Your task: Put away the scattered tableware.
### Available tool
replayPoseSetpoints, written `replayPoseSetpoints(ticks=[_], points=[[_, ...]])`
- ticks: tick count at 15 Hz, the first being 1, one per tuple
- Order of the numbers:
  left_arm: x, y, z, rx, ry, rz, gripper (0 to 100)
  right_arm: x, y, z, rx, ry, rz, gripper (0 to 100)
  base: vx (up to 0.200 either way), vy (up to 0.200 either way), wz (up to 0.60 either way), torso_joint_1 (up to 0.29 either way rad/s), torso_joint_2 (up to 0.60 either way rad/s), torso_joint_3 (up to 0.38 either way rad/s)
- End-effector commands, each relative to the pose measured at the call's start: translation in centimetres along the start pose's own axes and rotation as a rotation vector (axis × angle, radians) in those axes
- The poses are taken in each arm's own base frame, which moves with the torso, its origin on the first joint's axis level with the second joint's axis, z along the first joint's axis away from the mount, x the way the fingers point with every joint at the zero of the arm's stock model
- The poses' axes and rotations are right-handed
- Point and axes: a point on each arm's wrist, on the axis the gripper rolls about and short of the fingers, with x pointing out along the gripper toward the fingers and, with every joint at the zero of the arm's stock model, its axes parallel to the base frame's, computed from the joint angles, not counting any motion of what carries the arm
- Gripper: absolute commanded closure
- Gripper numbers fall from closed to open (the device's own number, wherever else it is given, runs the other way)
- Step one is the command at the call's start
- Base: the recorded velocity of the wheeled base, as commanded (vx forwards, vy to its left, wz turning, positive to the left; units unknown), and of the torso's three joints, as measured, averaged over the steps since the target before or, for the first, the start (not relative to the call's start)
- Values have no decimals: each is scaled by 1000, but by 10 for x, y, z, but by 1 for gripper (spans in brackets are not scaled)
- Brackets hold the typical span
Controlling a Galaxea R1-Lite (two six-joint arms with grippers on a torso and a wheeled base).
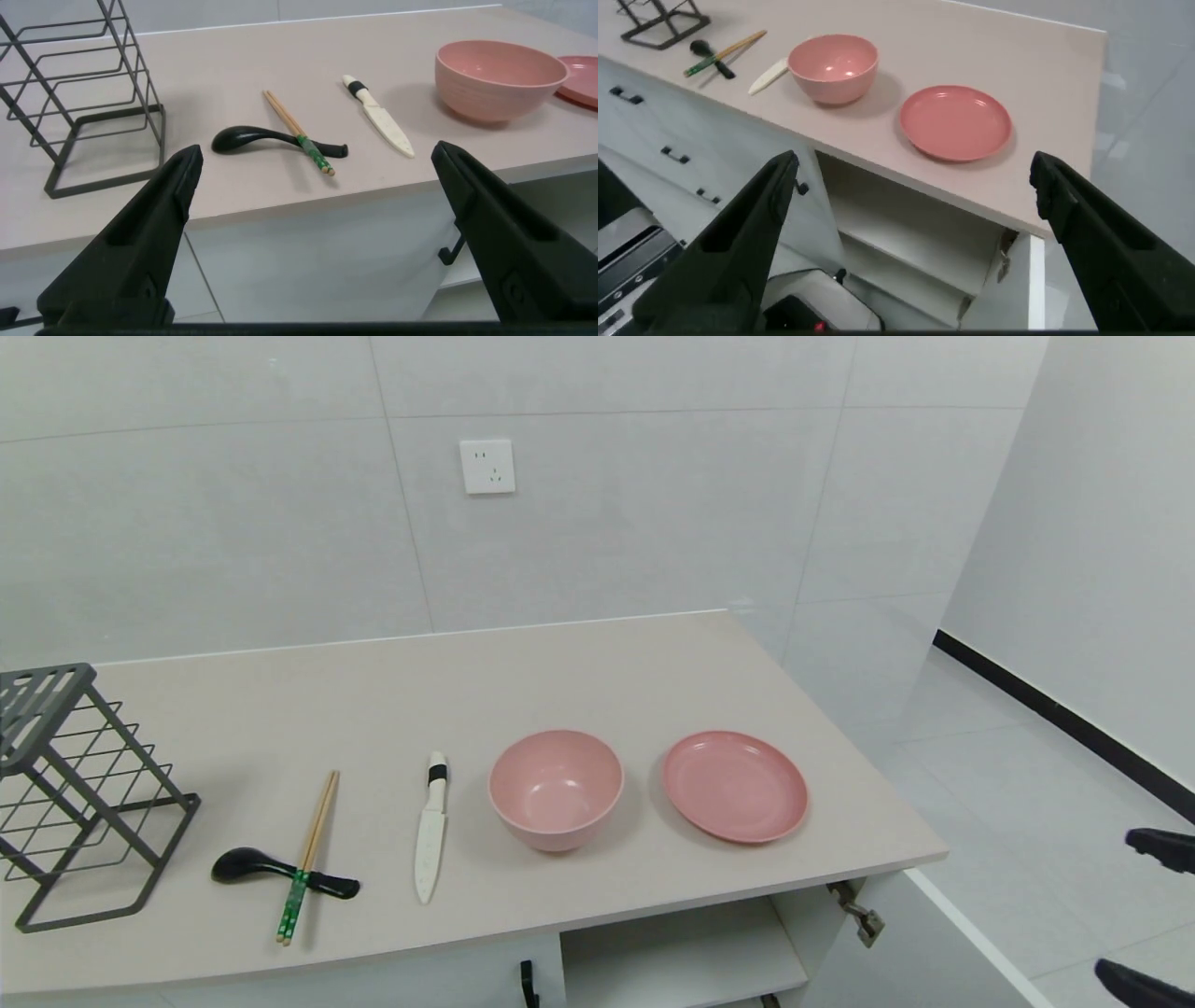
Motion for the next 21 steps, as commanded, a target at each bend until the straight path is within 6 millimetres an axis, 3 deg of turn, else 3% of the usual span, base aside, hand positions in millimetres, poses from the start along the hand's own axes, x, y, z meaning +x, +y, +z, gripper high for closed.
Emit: replayPoseSetpoints(ticks=[1, 6, 8, 9, 10, 12, 17, 21], points=[[0, 0, 0, 0, 1, 1, 0, 34, -9, -4, 55, 153, 94, 0, 0, 0, 0, 0, 0, 0], [0, 0, 0, 2, 1, 4, 0, 86, -27, 7, 84, 208, 144, 0, 0, 0, 0, 0, 0, 0], [0, 0, 0, 3, 1, 4, 0, 110, -35, -2, 126, 272, 188, 0, 0, 0, 0, 0, 0, 0], [0, 0, 0, 3, 1, 4, 0, 110, -35, -2, 126, 272, 188, 0, 0, 0, 0, 0, 0, 0], [0, 0, 0, 6, 1, 4, 0, 131, -44, -10, 130, 302, 153, 0, 0, 0, 0, 0, 0, 0], [0, 0, 0, 6, 1, 4, 0, 153, -56, -14, 106, 309, 34, 0, 0, 0, 0, 0, 0, 0], [0, 0, 0, 6, 1, 4, 0, 195, -87, -32, 57, 290, -49, 0, 0, 0, 0, 0, 0, 0], [0, 0, 0, 6, 1, 4, 0, 211, -94, -41, 48, 276, -63, 0, 0, 0, 0, 0, 0, 0]])
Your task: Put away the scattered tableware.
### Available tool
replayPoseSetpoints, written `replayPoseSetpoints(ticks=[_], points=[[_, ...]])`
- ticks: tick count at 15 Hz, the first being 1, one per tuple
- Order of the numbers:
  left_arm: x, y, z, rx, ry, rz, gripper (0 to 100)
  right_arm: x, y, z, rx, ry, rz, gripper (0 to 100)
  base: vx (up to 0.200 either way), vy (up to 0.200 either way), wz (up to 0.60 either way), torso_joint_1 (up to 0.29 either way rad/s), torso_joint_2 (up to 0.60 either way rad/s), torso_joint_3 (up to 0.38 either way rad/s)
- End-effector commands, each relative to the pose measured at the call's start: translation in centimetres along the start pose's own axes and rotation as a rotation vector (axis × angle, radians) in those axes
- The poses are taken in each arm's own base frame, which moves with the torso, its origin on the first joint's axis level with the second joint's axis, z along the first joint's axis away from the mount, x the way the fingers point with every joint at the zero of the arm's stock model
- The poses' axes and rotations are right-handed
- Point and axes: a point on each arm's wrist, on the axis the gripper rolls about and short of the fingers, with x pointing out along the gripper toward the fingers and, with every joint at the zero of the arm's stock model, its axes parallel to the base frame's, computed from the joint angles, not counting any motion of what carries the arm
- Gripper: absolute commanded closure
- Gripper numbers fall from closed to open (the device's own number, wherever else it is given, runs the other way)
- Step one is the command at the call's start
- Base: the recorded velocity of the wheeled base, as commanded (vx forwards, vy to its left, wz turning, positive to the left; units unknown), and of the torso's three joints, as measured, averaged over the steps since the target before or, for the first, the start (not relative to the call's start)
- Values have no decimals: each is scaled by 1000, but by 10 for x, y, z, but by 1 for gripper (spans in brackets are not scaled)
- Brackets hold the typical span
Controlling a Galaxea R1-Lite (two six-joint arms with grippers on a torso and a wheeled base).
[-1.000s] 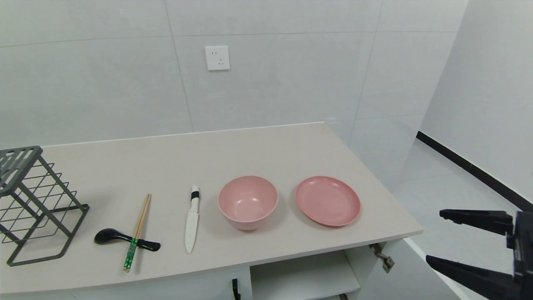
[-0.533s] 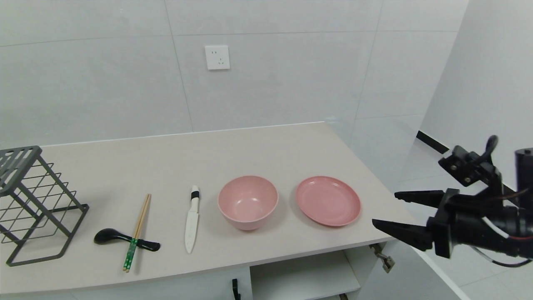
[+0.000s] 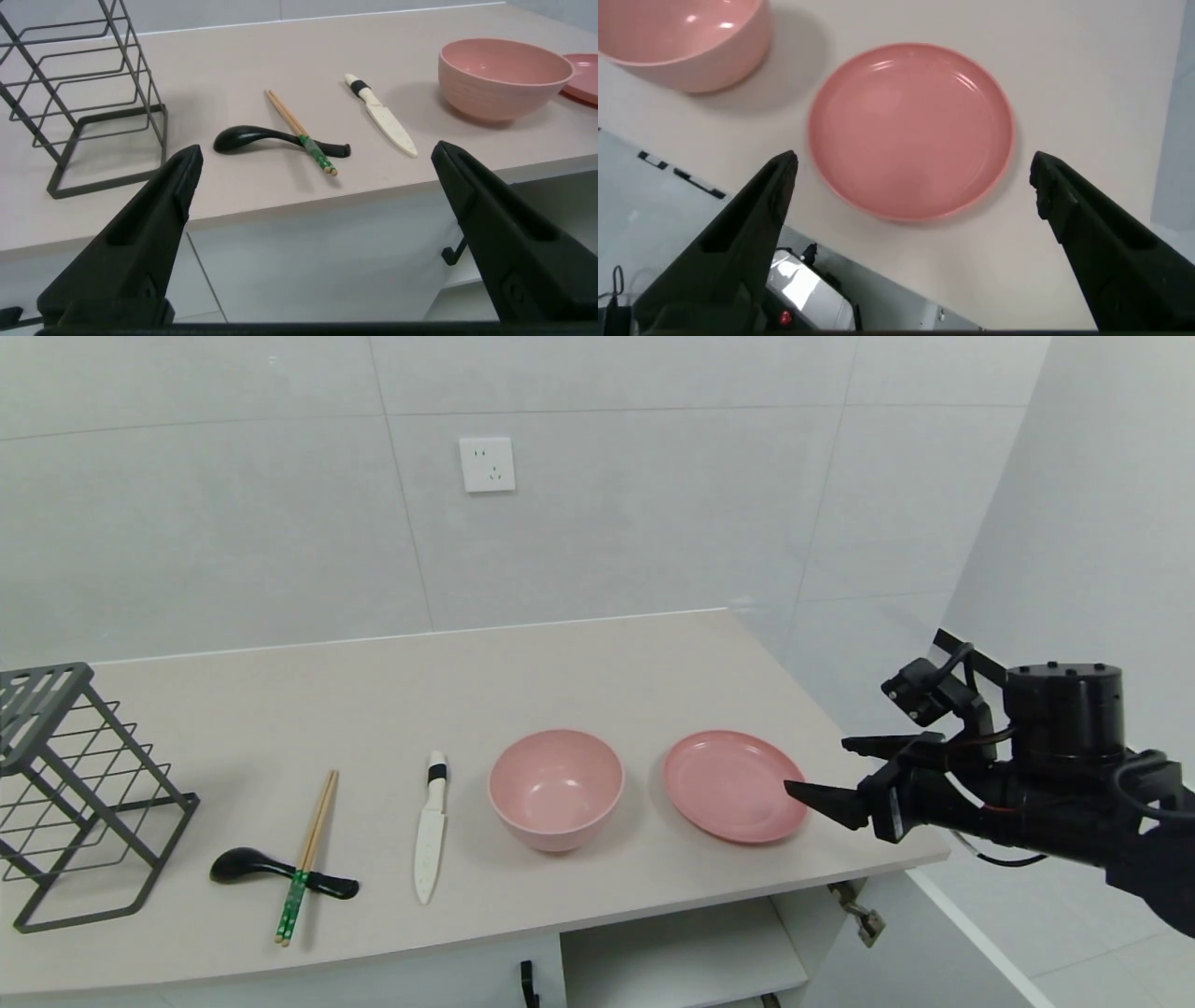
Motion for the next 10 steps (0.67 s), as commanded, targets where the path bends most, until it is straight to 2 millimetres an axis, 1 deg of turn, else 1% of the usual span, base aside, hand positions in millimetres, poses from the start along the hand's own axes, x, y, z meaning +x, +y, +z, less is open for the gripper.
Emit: replayPoseSetpoints(ticks=[1, 3, 5, 10], points=[[0, 0, 0, 0, 1, 0, 0, 16, -6, -7, 12, 32, -3, 0, 0, 0, 0, 0, 0, 0], [0, 0, 0, 0, 1, 0, 0, 24, -10, -2, 4, 1, -34, 0, 0, 0, 0, 0, 0, 0], [0, 0, 0, 0, 1, 0, 0, 32, -13, -1, 11, -1, -28, 0, 0, 0, 0, 0, 0, 0], [0, 0, 0, 0, 1, 0, 0, 61, -22, -10, 126, 40, -34, 0, 0, 0, 0, 0, 0, 0]])
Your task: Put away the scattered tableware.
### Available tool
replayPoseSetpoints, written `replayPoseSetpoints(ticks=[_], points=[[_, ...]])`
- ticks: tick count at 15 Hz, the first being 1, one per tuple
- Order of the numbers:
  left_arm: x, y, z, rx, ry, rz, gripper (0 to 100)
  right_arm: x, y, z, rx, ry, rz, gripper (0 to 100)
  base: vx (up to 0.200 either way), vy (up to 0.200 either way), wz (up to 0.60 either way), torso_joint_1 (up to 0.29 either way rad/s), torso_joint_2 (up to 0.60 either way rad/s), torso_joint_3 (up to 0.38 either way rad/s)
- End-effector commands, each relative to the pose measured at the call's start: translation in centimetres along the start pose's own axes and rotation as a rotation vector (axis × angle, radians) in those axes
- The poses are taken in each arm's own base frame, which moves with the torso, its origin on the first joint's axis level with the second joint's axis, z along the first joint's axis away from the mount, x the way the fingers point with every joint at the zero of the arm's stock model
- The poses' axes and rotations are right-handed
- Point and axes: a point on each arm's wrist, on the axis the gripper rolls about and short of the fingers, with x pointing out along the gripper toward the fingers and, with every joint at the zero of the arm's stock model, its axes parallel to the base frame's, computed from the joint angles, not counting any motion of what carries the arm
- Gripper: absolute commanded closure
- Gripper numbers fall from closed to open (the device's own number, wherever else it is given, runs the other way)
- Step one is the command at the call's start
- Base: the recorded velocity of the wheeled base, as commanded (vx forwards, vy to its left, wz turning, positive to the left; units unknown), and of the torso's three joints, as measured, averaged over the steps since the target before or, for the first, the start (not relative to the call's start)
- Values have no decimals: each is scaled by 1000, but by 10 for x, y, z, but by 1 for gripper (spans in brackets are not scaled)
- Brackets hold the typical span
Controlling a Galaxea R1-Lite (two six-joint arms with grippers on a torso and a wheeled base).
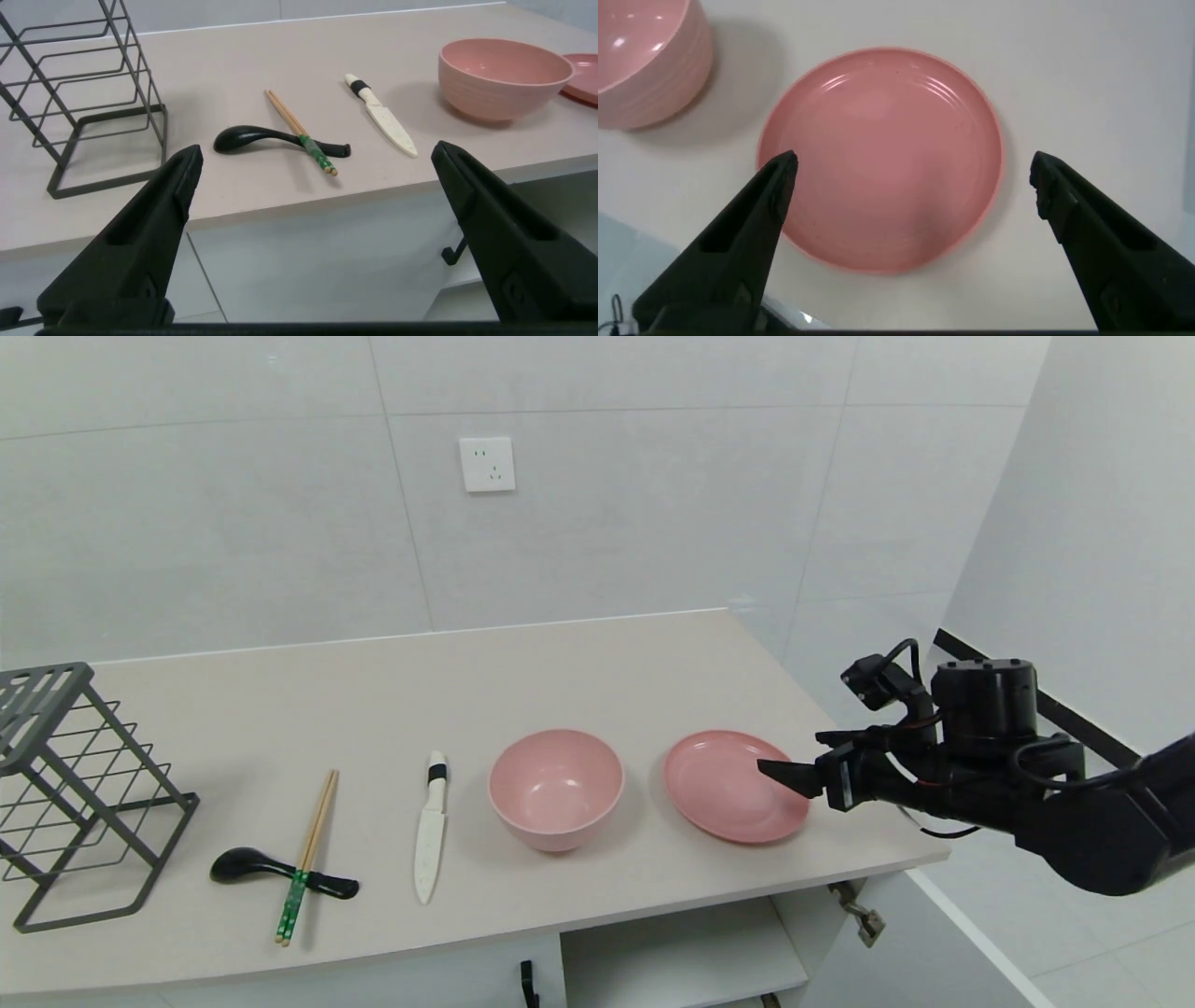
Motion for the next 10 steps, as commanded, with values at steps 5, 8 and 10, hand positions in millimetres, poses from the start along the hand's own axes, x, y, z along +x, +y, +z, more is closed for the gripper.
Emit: replayPoseSetpoints(ticks=[5, 8, 10], points=[[0, 0, 0, 0, 1, 0, 0, 34, -20, -25, 48, 81, -57, 0, 0, 0, 0, 0, 0, 0], [0, 0, 0, 0, 1, 0, 0, 47, -25, -33, 43, 55, -93, 0, 0, 0, 0, 0, 0, 0], [0, 0, 0, 0, 1, 0, 0, 50, -23, -36, 41, 63, -82, 0, 0, 0, 0, 0, 0, 0]])
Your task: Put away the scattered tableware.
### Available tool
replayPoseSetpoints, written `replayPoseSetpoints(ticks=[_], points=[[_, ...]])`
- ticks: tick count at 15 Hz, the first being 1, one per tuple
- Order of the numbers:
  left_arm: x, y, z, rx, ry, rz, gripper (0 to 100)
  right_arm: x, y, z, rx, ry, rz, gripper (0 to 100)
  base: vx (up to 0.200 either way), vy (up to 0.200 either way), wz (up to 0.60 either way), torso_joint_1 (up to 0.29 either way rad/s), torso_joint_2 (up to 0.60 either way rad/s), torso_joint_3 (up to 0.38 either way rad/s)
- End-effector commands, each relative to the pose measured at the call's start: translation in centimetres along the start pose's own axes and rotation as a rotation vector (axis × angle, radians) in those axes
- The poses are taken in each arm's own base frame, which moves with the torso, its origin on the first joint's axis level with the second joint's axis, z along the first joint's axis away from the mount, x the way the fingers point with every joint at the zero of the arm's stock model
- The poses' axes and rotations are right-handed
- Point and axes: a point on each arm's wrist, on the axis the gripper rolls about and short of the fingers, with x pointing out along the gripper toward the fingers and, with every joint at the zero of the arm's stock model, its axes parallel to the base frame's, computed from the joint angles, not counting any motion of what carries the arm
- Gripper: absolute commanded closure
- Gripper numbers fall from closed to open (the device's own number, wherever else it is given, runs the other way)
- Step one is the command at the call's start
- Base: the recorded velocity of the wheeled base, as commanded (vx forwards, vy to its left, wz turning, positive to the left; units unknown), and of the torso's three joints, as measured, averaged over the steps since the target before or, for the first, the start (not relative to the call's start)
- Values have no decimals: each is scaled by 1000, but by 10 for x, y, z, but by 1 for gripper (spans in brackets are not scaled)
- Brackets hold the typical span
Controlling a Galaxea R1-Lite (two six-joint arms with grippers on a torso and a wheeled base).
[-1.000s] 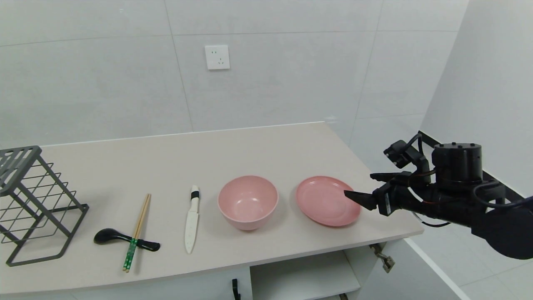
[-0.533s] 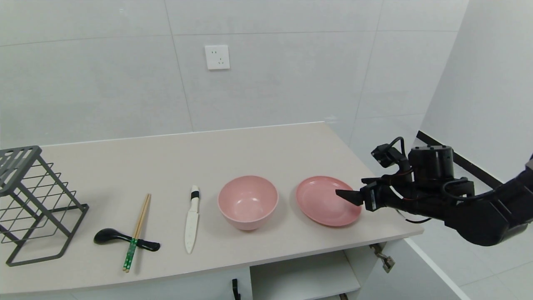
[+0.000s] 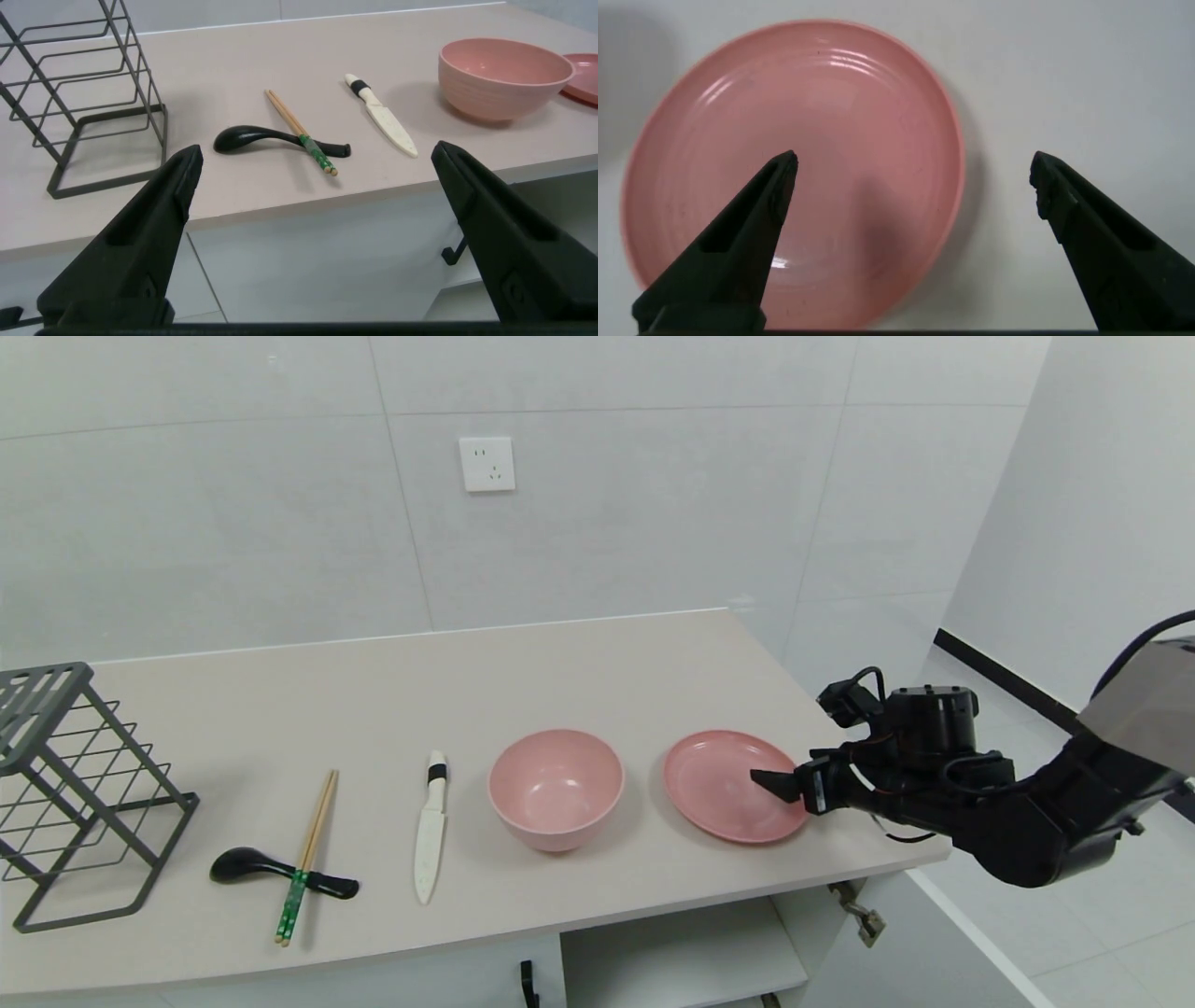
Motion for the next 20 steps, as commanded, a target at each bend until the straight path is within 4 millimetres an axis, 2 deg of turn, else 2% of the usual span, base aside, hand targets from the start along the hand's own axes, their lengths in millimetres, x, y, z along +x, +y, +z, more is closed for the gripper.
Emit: replayPoseSetpoints(ticks=[1, 7, 8, 12, 14, 17, 20], points=[[0, 0, 0, 0, 1, 0, 0, 7, 2, -8, 1, 26, 14, 0, 0, 0, 0, 0, 0, 0], [0, 0, 0, 0, 1, 0, 0, 11, 8, -13, -10, 46, 27, 0, 0, 0, 0, 0, 0, 0], [0, 0, 0, 0, 1, 0, 0, 11, 8, -12, -12, 43, 27, 100, 0, 0, 0, 0, 0, 0], [0, 0, 0, -2, 1, 0, 0, 19, 3, -27, 1, 93, 15, 100, 0, 0, 0, 0, 0, 0], [0, 0, 0, -2, 1, 0, 0, 20, -1, -28, 7, 94, 6, 100, 0, 0, 0, 0, 0, 0], [0, 0, 0, -2, 3, 0, 0, 17, -4, -8, 1, 23, -3, 100, 0, 0, 0, 0, 0, 0], [0, 0, 0, -2, 3, 0, 0, -5, 2, 26, -12, -93, 1, 100, 0, 0, 0, 0, 0, 0]])
